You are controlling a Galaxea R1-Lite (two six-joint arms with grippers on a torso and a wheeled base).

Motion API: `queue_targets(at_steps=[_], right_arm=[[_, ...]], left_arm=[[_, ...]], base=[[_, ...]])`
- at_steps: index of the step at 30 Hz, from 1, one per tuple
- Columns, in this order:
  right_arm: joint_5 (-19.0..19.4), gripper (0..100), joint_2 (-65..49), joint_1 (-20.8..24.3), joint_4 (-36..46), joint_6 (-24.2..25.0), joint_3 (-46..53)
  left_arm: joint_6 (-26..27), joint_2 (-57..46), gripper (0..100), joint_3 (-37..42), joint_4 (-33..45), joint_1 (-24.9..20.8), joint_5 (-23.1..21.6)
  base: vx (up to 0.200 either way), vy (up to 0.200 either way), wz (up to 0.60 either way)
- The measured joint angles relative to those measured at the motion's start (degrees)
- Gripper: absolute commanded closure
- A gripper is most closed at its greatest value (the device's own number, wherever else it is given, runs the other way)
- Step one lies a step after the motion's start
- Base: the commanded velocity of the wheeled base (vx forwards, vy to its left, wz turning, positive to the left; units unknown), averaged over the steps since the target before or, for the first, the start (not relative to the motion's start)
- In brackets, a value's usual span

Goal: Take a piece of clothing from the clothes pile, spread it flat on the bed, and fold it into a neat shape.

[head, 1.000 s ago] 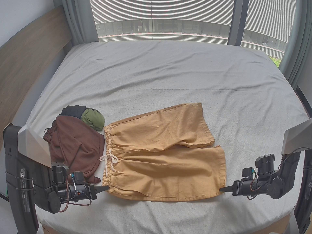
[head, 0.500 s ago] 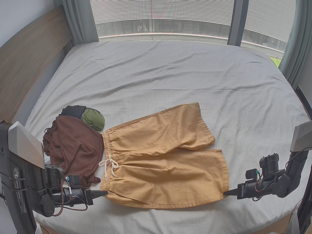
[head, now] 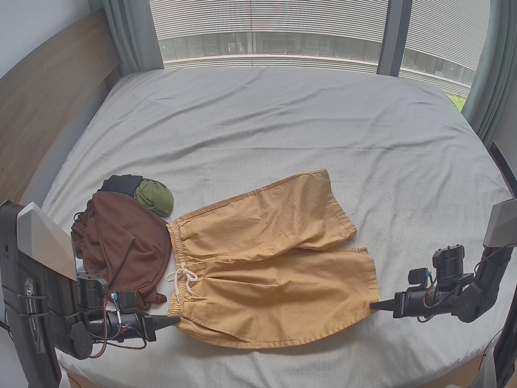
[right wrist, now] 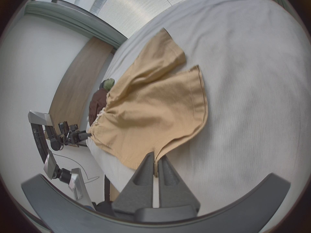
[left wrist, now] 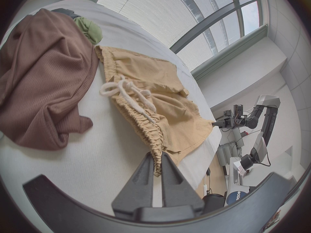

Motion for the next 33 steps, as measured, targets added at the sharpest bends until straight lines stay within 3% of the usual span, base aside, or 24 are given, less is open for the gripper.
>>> queue_targets(at_steps=[13,33], right_arm=[[0.0,100,-1.6,0.5,-12.5,7.1,-2.6],[-1.1,100,-2.0,0.9,-13.4,8.5,-10.5]], left_arm=[[-2.1,-0.8,100,-5.3,-0.1,-0.9,-0.1],[-7.1,-5.3,100,-9.4,-0.1,-0.6,0.5]], base=[[0.0,0.0,0.0],[0.0,0.0,0.0]])
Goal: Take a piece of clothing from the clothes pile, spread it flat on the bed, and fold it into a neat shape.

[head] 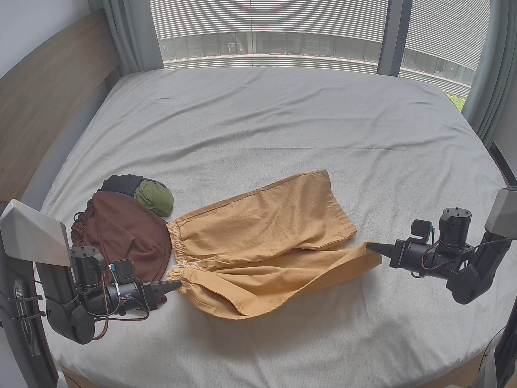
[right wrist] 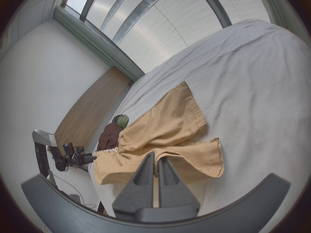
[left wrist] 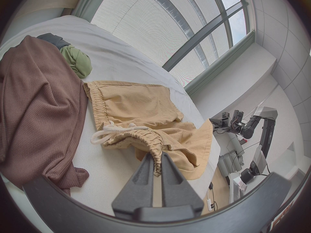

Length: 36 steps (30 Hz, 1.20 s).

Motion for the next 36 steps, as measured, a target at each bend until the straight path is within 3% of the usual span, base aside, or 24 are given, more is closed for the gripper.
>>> queue_targets(at_steps=[17,36], right_arm=[[-1.7,100,0.0,0.8,1.1,3.4,-9.2],[-1.7,100,0.7,0.4,8.2,3.4,-21.8]], left_arm=[[-0.3,-0.3,100,-1.8,-0.1,-0.3,3.6],[-6.8,-1.2,100,-6.2,-0.1,0.0,8.3]], base=[[0.0,0.0,0.0],[0.0,0.0,0.0]])
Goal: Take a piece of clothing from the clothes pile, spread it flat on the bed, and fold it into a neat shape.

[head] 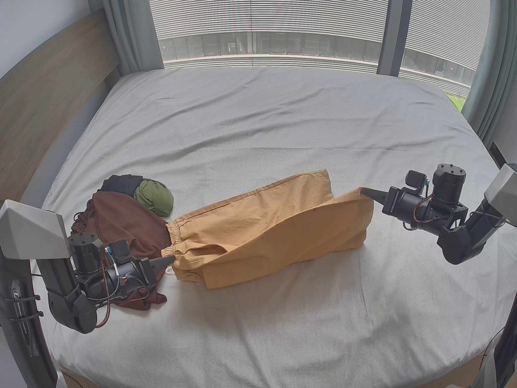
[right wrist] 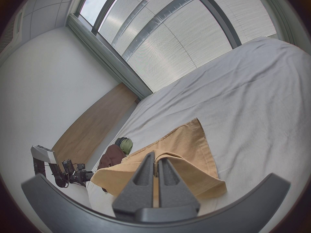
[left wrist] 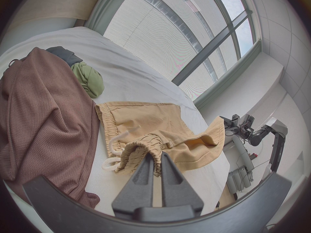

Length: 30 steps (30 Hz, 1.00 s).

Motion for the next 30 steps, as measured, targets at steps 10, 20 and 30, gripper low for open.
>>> queue_targets(at_steps=[10,20,30], right_arm=[[0.0,100,1.9,-0.2,2.4,0.0,-5.2],[0.0,100,2.6,-0.4,7.9,0.0,-11.6],[0.0,100,4.4,-0.4,12.9,-0.1,-19.0]], left_arm=[[-2.4,0.0,100,-1.8,0.0,-0.4,2.6],[-5.2,0.0,100,-3.8,0.0,-0.1,4.7],[-6.2,0.1,100,-4.7,0.0,0.0,6.6]], base=[[0.0,0.0,0.0],[0.0,0.0,0.0],[0.0,0.0,0.0]])
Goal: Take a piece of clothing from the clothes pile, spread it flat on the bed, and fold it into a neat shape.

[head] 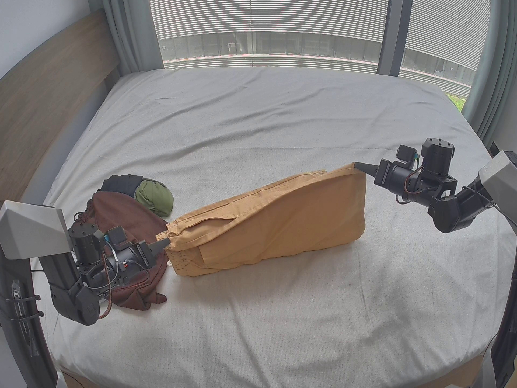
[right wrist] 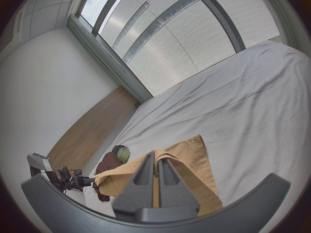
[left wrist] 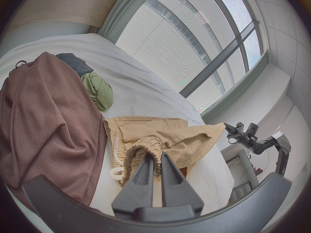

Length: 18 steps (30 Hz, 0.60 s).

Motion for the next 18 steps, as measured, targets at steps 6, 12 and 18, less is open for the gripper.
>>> queue_targets(at_steps=[6,12,18], right_arm=[[0.0,100,2.1,0.3,1.5,0.0,-4.5],[0.0,100,4.0,0.5,2.7,0.0,-8.0],[0.0,100,7.0,0.7,2.9,0.1,-11.7]], left_arm=[[-1.6,0.1,100,-0.8,0.0,0.1,0.6],[-1.8,0.5,100,-1.7,0.0,0.4,1.2],[-1.9,1.8,100,-2.9,0.0,0.6,2.6]], base=[[0.0,0.0,0.0],[0.0,0.0,0.0],[0.0,0.0,0.0]])
